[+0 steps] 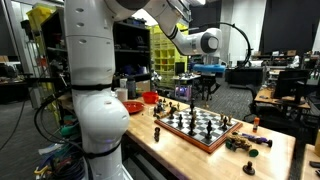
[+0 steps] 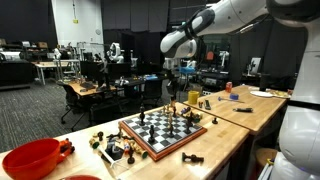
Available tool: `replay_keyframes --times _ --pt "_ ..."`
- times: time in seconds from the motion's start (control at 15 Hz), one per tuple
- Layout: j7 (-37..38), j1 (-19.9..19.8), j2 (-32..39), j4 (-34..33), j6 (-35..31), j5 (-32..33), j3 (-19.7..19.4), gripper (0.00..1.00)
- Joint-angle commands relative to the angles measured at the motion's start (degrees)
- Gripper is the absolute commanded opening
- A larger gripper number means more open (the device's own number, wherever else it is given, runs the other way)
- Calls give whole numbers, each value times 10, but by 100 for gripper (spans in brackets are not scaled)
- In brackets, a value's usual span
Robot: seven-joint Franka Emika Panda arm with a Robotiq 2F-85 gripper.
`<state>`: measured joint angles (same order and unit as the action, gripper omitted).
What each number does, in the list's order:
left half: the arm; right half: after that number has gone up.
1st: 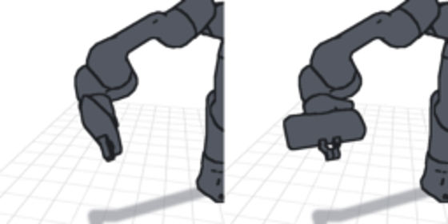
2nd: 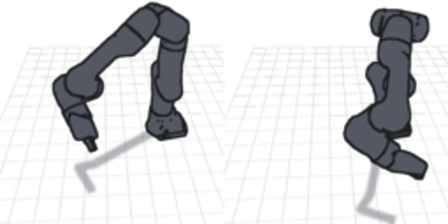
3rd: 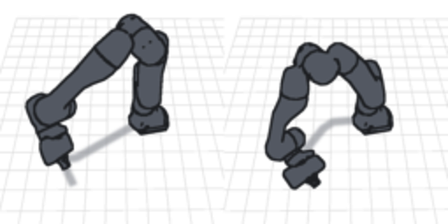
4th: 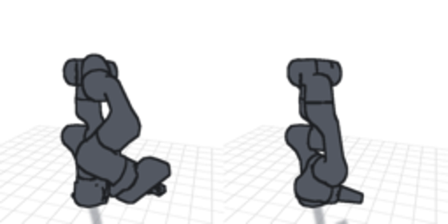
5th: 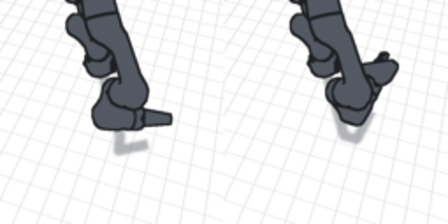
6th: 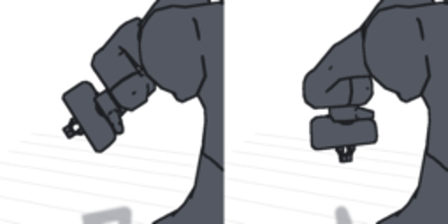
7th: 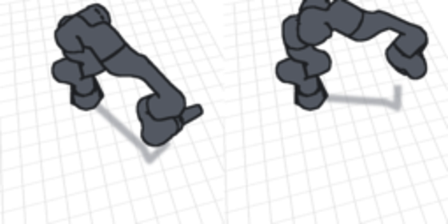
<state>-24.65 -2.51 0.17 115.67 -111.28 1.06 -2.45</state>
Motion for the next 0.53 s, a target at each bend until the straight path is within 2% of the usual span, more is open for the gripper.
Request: replay_keyframes --times 0.0,0.47 --pt "-51 2 43 -71 46 -4 4 5" --pt "-67 5 155 -226 128 23 24 5"
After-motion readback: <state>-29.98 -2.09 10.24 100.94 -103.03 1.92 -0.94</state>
